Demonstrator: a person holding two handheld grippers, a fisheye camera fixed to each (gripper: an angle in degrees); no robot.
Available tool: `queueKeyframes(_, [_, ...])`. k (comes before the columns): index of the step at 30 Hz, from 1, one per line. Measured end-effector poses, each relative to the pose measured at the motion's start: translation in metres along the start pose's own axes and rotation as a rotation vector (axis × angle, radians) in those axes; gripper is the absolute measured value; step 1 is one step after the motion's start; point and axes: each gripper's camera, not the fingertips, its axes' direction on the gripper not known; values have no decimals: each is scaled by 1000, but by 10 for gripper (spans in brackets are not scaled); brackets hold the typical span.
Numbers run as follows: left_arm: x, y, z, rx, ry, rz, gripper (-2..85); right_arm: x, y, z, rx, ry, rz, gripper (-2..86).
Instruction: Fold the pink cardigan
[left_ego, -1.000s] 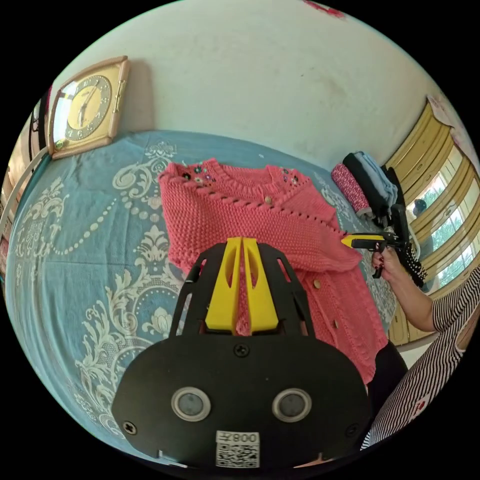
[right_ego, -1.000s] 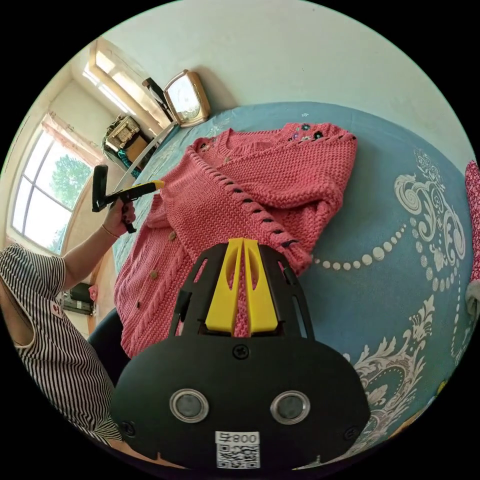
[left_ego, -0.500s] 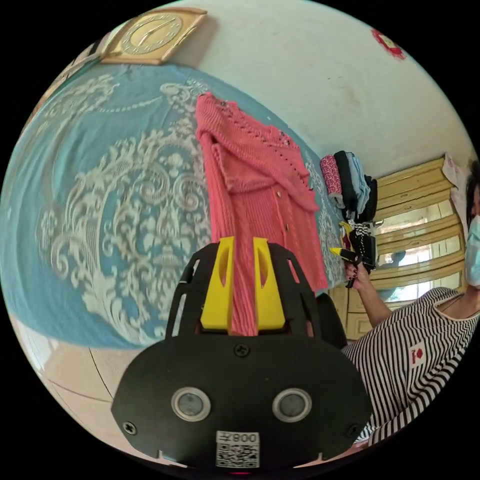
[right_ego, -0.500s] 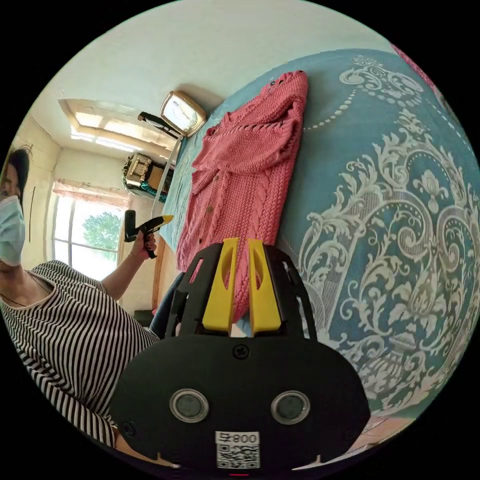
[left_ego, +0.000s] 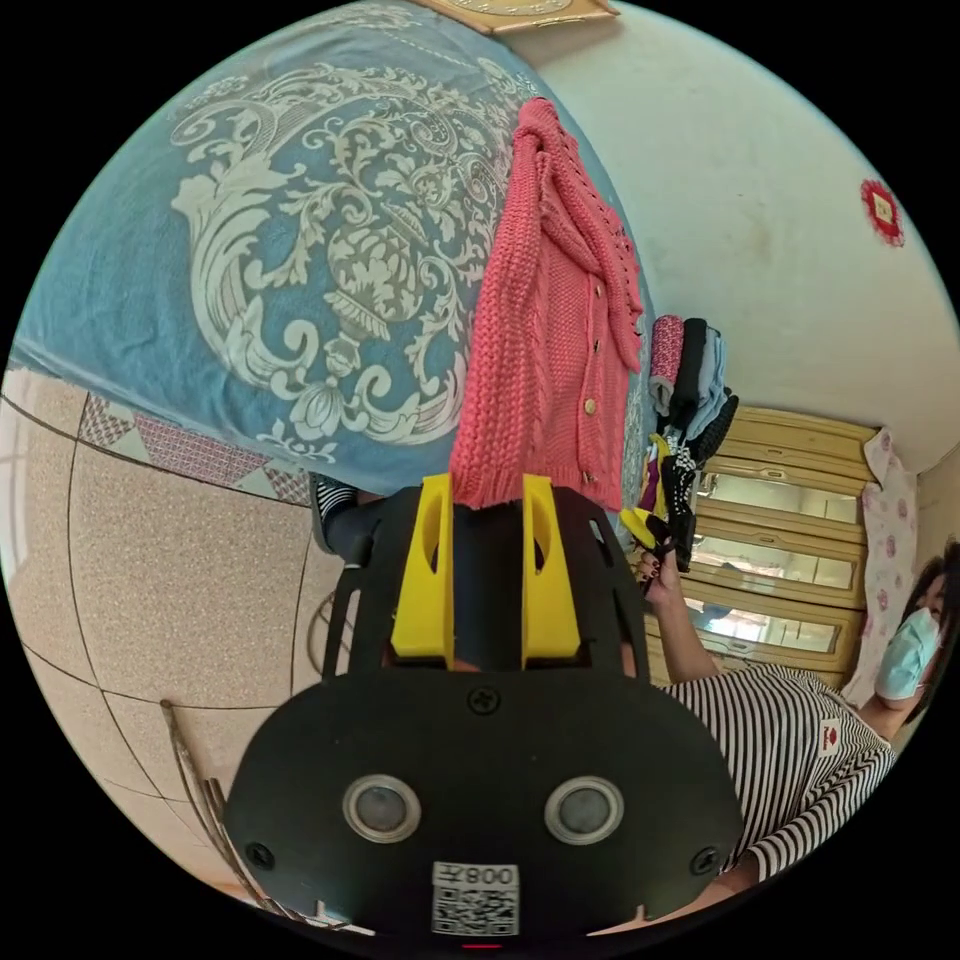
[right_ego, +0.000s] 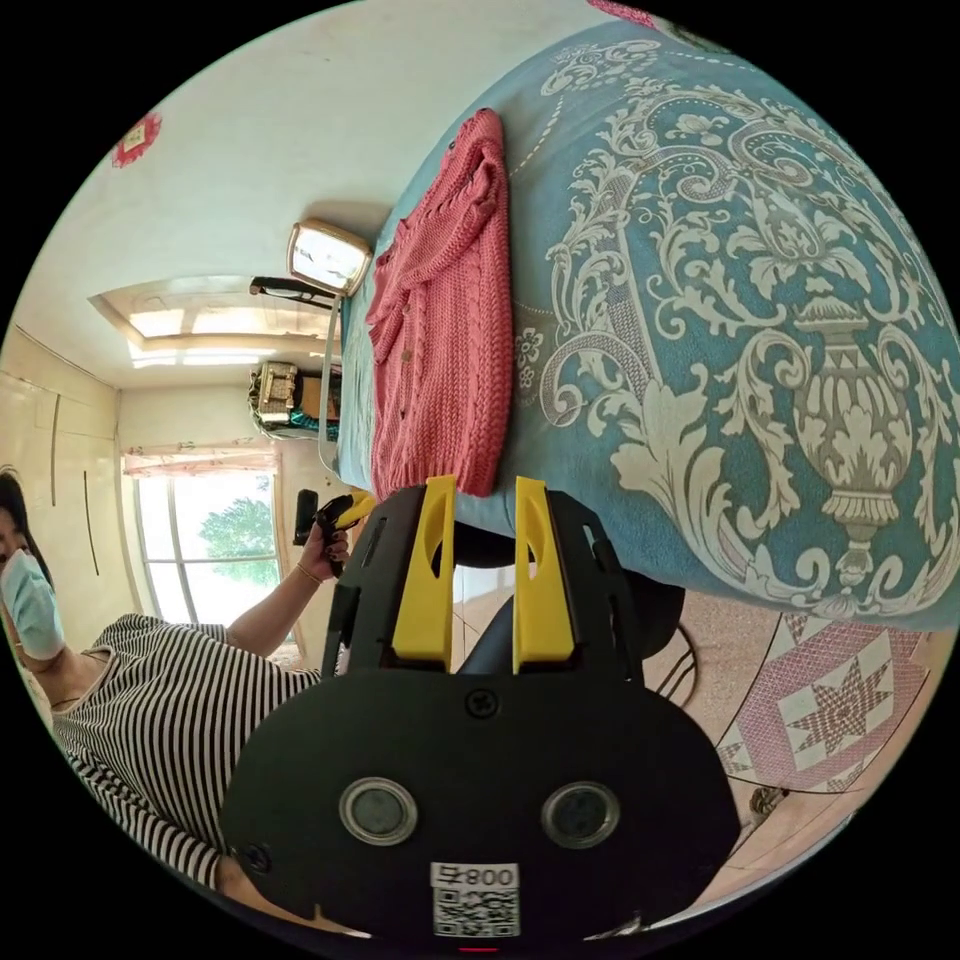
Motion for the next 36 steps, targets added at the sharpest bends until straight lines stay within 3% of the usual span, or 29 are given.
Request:
queueKeyframes(11, [-38, 7, 37, -59, 39, 6, 85, 9, -20, 43, -65, -12, 14, 94])
queueKeyframes(19, [-64, 32, 35, 30, 35, -17, 99, 20, -9, 50, -67, -35, 18, 85])
queueKeyframes(36, [-83, 50, 76, -67, -147, 57, 88, 31, 15, 78, -95, -16, 31, 66])
